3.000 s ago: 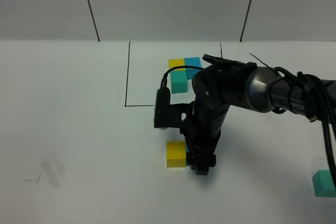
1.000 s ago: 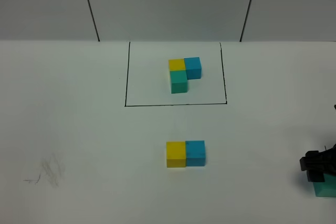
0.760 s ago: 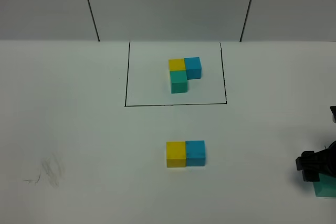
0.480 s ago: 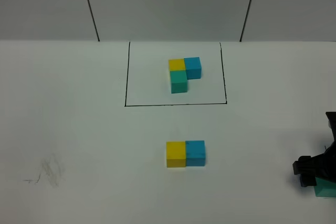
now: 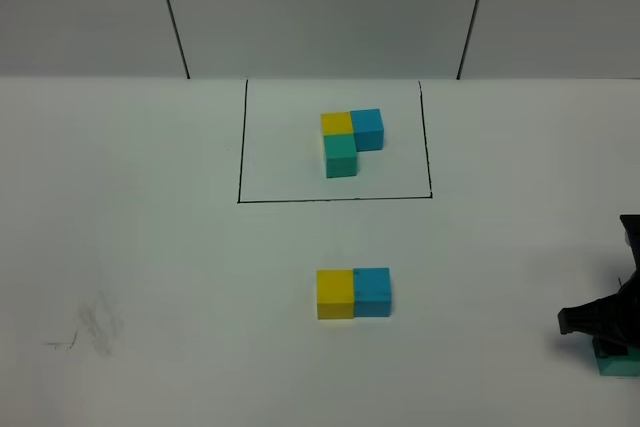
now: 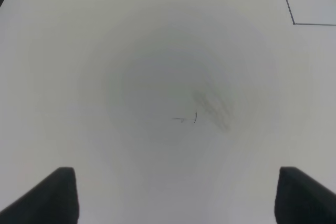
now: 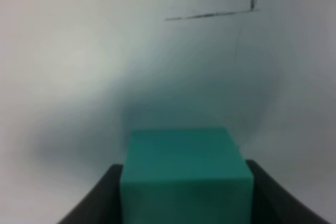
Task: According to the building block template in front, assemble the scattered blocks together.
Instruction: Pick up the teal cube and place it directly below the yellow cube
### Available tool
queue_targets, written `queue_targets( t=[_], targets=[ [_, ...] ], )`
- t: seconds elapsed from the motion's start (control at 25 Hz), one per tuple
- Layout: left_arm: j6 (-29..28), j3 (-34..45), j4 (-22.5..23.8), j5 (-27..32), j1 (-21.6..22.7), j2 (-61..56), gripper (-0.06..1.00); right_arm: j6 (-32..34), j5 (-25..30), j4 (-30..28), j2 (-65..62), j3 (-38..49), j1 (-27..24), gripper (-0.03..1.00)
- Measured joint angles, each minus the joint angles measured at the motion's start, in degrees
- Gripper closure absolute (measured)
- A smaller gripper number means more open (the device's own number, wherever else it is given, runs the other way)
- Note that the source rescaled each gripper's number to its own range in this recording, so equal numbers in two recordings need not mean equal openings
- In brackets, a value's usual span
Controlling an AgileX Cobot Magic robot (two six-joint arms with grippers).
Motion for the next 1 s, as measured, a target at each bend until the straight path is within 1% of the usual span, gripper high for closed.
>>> queue_targets(
  t=[0.16, 0.28, 0.4, 0.48, 0.56, 0.72, 0.84, 0.96, 1.0],
  targets=[
    [0.0, 0.0, 0.0, 0.0, 0.0, 0.0, -0.02, -0.36, 0.92, 0.0, -3.09, 0.05, 0.08, 0.95],
    [0.0, 0.0, 0.0, 0.0, 0.0, 0.0, -0.02, 0.35, 3.3, 0.0, -8.31, 0.05, 1.1, 0.95],
    [0.0, 0.0, 0.0, 0.0, 0.0, 0.0, -0.02, 2.37, 6.51, 0.0, -13.63, 0.05, 3.07, 0.95],
    [0.0, 0.0, 0.0, 0.0, 0.0, 0.0, -0.02, 4.98, 9.01, 0.39, -17.25, 0.05, 5.18, 0.95],
    [0.0, 0.0, 0.0, 0.0, 0.0, 0.0, -0.02, 7.49, 10.31, 1.29, -20.12, 0.05, 7.72, 0.95],
    [0.0, 0.0, 0.0, 0.0, 0.0, 0.0, -0.02, 14.76, 10.73, 2.78, -22.44, 0.05, 16.85, 0.95],
    [0.0, 0.0, 0.0, 0.0, 0.0, 0.0, -0.02, 22.76, 10.68, 1.62, -21.55, 0.05, 24.58, 0.95],
    [0.0, 0.0, 0.0, 0.0, 0.0, 0.0, -0.02, 34.27, 10.92, -0.56, -19.5, -0.32, 30.94, 0.95],
    [0.0, 0.0, 0.0, 0.0, 0.0, 0.0, -0.02, 39.18, 11.82, -1.24, -18.29, -1.08, 33.12, 0.95]
  ],
)
